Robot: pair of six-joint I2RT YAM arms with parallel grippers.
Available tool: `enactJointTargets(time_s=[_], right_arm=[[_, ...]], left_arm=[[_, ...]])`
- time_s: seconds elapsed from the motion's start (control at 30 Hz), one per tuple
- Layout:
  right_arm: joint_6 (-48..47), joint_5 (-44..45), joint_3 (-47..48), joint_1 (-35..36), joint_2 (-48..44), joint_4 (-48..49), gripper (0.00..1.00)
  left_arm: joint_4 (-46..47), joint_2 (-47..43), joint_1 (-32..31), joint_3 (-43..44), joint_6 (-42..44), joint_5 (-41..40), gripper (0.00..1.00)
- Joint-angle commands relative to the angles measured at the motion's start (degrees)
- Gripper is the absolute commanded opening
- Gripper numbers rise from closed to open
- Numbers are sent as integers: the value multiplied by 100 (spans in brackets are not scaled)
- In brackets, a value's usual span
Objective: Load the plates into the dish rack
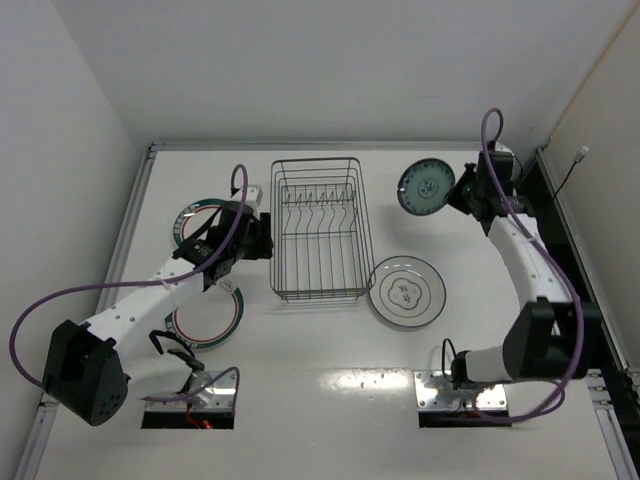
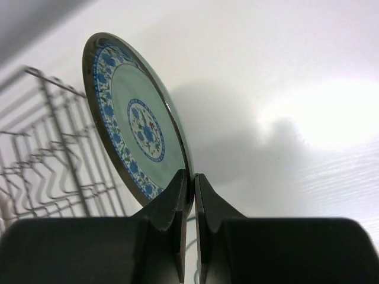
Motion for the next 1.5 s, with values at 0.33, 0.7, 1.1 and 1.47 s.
enactJointTargets(time_s=[0.33,0.7,1.1,1.47], right_arm=[[-11,3645,1525,2544,58,-330,0],[261,4964,2845,3618,1729,-1306,0],[455,5290,3232,4075,2758,-1737,0],[455,4947,4084,4365,3321,-2405,8]], left_arm=[[211,-5,33,23,19,6,49],[211,-5,33,23,19,68,49],[211,48,33,23,19,68,49],[211,101,33,23,19,68,49]])
